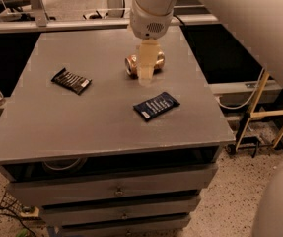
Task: Place orange can upright
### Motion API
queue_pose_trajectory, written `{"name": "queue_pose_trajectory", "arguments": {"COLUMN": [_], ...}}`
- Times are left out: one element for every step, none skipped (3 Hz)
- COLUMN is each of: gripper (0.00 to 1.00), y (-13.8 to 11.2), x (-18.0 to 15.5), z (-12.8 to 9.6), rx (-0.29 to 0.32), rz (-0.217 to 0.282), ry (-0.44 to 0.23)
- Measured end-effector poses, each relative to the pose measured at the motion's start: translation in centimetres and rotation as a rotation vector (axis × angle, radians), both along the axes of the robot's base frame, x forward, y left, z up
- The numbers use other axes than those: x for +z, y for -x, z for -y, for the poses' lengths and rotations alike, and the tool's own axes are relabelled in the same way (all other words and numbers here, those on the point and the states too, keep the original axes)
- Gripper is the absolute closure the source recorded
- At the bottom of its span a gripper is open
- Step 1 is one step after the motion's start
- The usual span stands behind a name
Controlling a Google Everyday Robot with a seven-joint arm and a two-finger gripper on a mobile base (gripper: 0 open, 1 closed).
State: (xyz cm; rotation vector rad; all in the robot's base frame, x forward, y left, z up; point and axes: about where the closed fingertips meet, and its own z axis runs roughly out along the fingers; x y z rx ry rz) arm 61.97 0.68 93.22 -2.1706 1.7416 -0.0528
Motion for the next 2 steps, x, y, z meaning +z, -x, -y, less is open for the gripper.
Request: {"name": "queue_pose_trajectory", "arguments": {"gripper": [0.0, 0.0], "y": [-1.8, -3.4], "x": [-1.9, -3.5], "z": [-1.6, -2.0], "rx": [-0.018, -0.042], "rz": [-0.007, 0.003], "ry": [0.05, 0.11]}}
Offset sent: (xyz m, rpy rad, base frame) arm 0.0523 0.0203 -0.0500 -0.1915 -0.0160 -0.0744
